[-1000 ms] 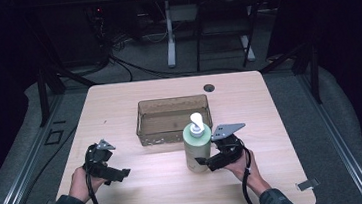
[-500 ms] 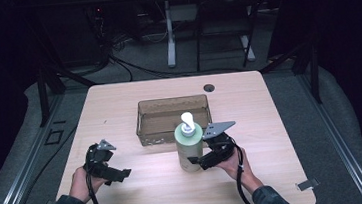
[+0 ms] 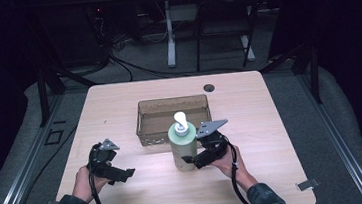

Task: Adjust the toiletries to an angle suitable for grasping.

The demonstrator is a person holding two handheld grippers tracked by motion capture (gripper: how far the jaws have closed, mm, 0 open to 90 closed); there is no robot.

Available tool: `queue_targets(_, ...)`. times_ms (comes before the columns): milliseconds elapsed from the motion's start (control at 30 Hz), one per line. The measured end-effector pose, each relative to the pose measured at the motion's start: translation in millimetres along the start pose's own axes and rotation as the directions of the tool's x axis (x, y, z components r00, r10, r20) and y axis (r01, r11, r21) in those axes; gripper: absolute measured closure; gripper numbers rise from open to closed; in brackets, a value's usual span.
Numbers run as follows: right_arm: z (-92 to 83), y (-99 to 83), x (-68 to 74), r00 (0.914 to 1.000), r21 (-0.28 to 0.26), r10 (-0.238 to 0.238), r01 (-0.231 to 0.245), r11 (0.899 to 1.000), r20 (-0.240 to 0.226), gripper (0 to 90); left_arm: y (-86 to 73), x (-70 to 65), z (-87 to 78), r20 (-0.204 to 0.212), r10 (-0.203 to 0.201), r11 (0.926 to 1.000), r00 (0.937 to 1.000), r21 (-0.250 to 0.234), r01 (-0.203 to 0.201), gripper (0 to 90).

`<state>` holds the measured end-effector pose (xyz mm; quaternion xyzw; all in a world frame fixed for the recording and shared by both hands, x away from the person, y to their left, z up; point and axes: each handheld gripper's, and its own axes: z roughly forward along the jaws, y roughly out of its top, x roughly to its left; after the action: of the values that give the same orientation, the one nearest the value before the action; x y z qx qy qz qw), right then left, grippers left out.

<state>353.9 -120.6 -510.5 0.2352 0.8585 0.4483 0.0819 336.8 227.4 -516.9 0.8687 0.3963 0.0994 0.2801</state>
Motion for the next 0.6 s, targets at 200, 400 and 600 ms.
queue_targets(200,-8.0,-1.4,-1.2,0.9993,0.015,0.037,-0.037,0.999,0.009,8.4,5.8,-6.7,3.8,0.022,0.017,0.9997,0.9996,-0.017,-0.016,0.2)
queue_targets(400,-34.2,-14.9,-5.7,0.9952,0.04,0.082,-0.084,0.996,0.054,4.1,15.9,-16.2,7.2,0.057,0.046,0.9983,0.9973,-0.038,-0.044,0.1)
queue_targets(600,-64.1,-41.1,-11.4,0.9799,0.065,0.153,-0.162,0.985,0.128,2.6,29.6,-29.3,15.4,0.097,0.079,0.9951,0.9922,-0.067,-0.073,0.0)
